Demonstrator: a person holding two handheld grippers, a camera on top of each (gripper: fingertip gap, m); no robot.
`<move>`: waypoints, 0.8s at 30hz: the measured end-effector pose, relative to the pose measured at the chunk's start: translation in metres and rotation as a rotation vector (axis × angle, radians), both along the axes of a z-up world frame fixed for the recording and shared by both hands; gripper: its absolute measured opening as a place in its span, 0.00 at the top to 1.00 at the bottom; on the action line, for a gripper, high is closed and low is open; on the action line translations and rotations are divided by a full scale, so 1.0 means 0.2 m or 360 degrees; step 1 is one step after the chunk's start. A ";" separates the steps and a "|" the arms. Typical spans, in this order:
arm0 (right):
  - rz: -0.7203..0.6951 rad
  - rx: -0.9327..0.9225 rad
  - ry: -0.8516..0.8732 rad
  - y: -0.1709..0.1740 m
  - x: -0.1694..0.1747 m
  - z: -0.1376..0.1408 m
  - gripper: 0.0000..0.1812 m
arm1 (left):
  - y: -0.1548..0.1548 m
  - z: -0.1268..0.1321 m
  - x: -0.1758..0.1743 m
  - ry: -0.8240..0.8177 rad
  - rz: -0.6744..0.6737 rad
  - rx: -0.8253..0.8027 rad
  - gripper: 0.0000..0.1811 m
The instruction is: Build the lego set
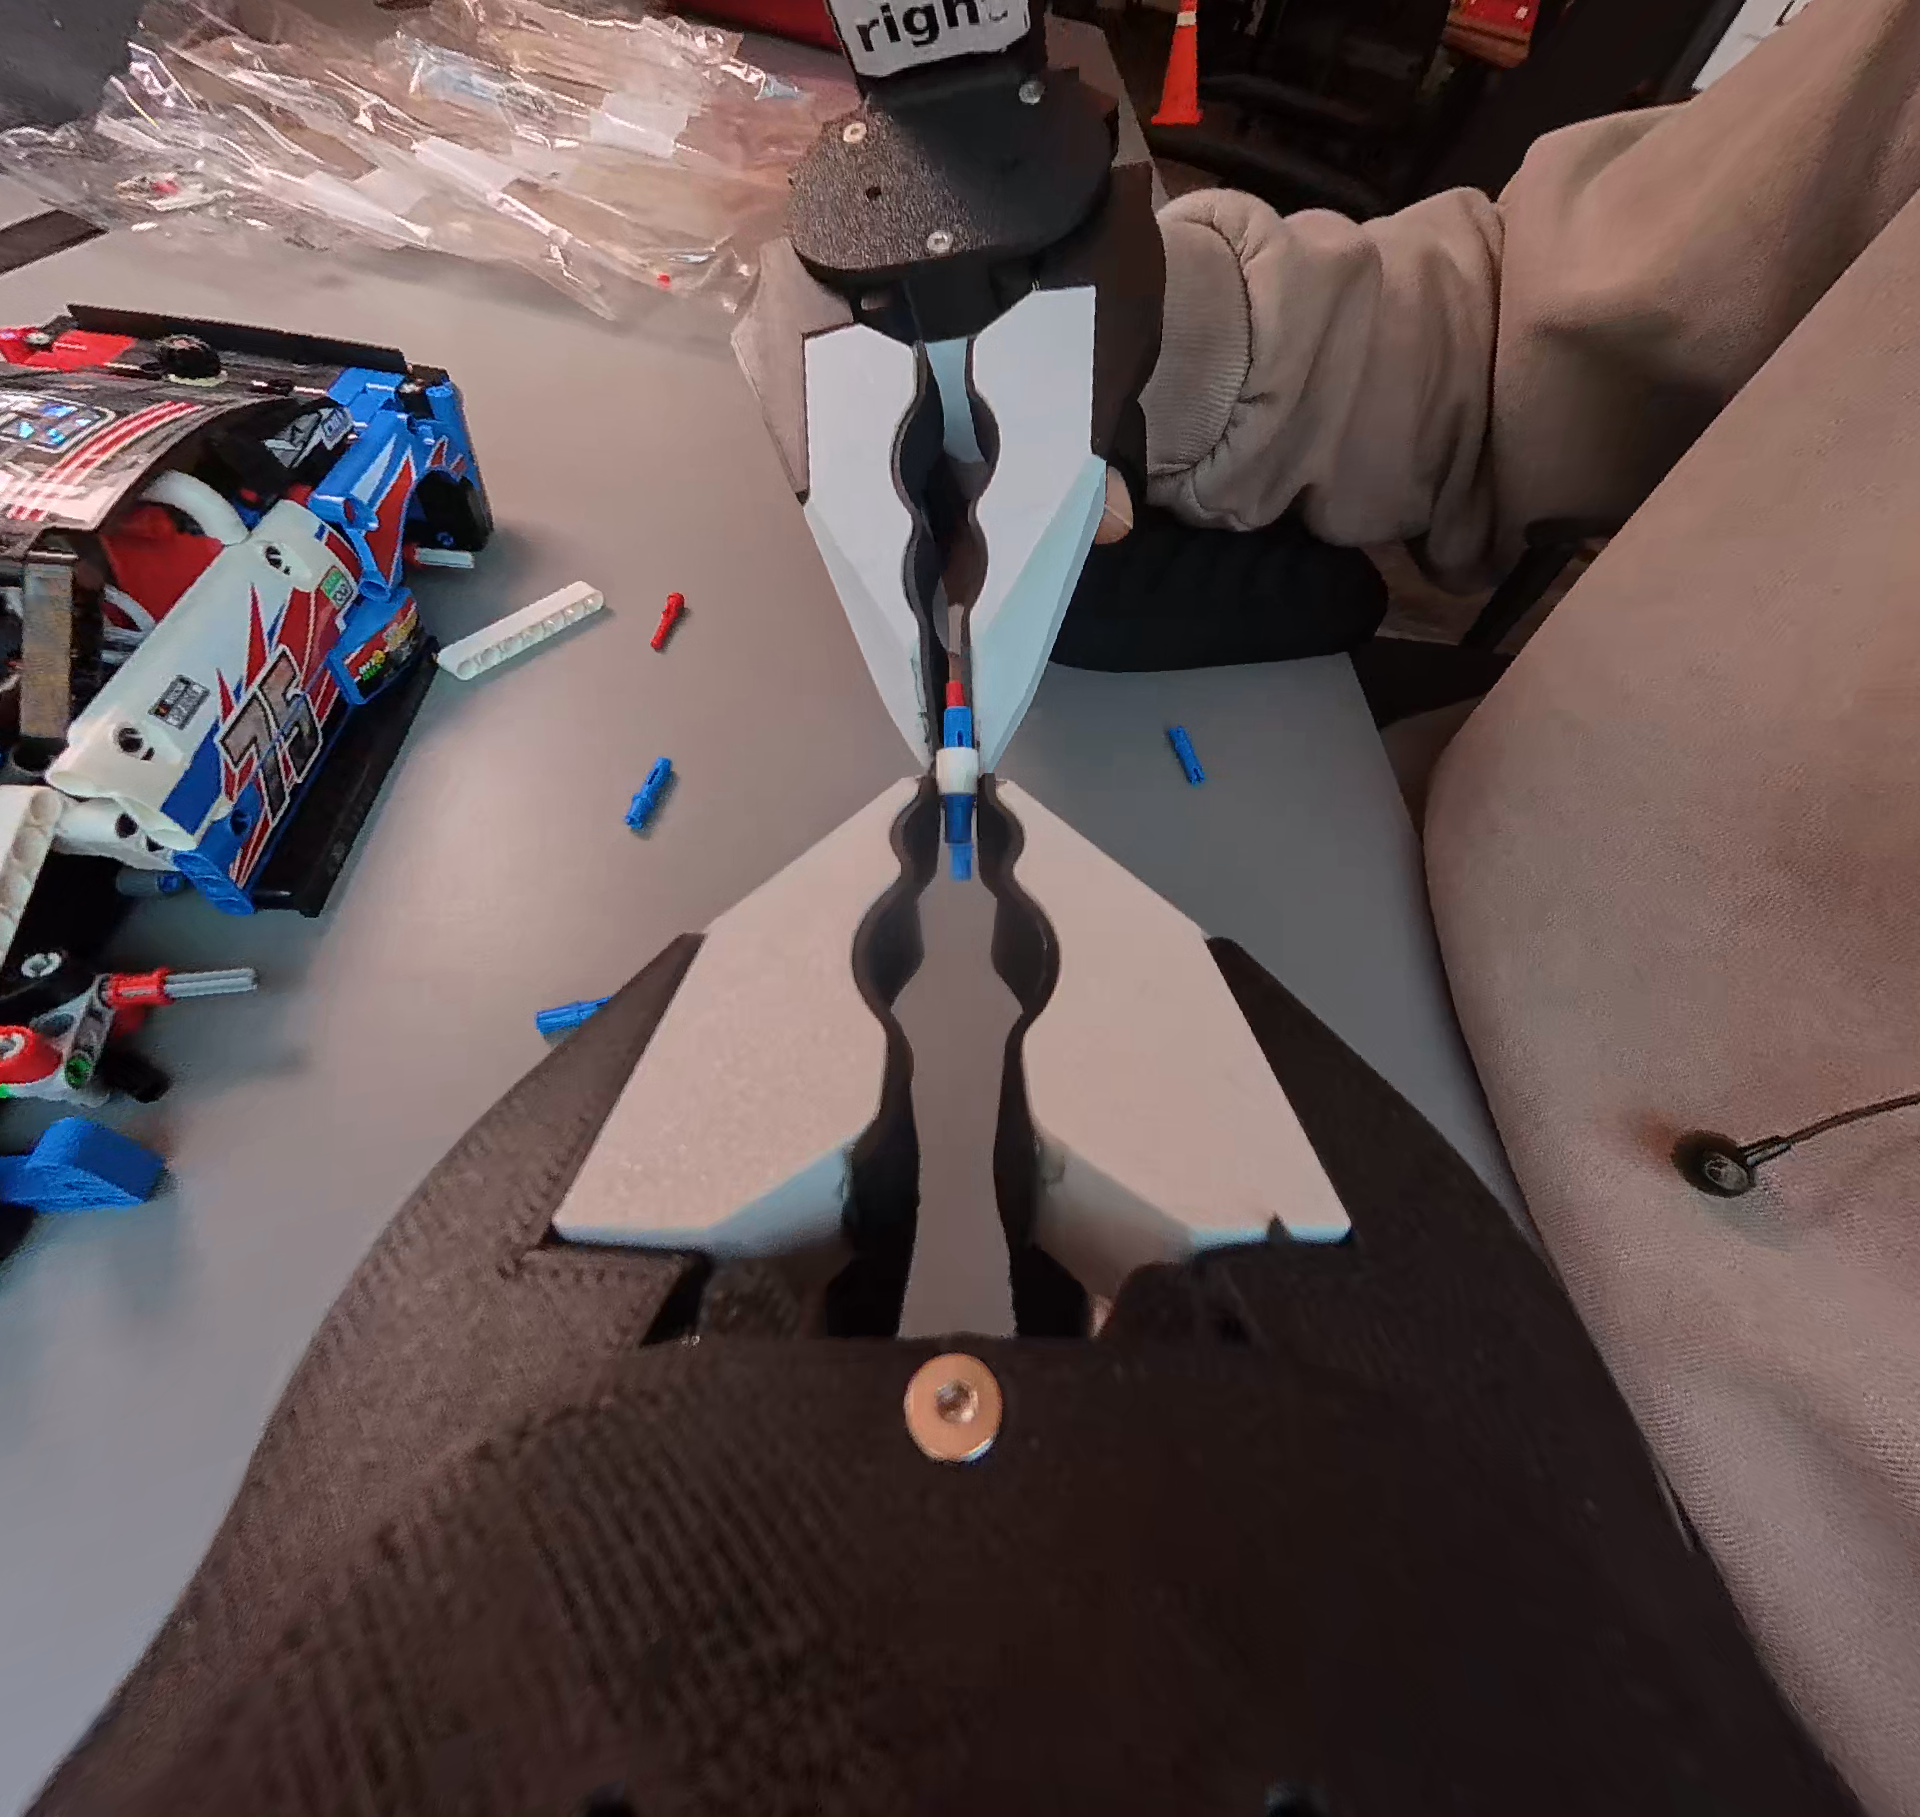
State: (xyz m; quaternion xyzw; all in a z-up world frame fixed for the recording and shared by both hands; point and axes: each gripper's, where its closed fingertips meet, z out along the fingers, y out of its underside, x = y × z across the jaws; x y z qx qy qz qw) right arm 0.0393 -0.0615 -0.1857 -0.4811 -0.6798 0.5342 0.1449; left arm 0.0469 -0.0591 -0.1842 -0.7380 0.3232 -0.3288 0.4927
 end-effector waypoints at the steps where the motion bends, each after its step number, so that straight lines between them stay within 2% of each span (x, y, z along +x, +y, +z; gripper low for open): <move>1: 0.0004 0.0012 0.0036 -0.01 0.00 0.01 0.98 | 0.00 0.01 0.00 -0.0041 -0.0008 -0.0004 0.98; 6: -0.0025 0.0084 0.0193 0.01 -0.02 0.05 0.98 | 0.02 0.06 -0.02 -0.0137 0.0000 0.0003 0.97; 8: -0.0023 0.0125 0.0265 0.02 -0.03 0.09 0.92 | 0.03 0.09 -0.05 -0.0181 0.0035 0.0021 0.97; 12: -0.0069 0.0151 0.0332 0.05 -0.04 0.12 0.97 | 0.03 0.11 -0.08 -0.0207 0.0047 0.0035 0.97; 24: -0.0047 0.0106 0.0330 0.00 -0.04 0.08 0.99 | 0.01 0.11 -0.04 -0.0204 0.0015 0.0038 0.97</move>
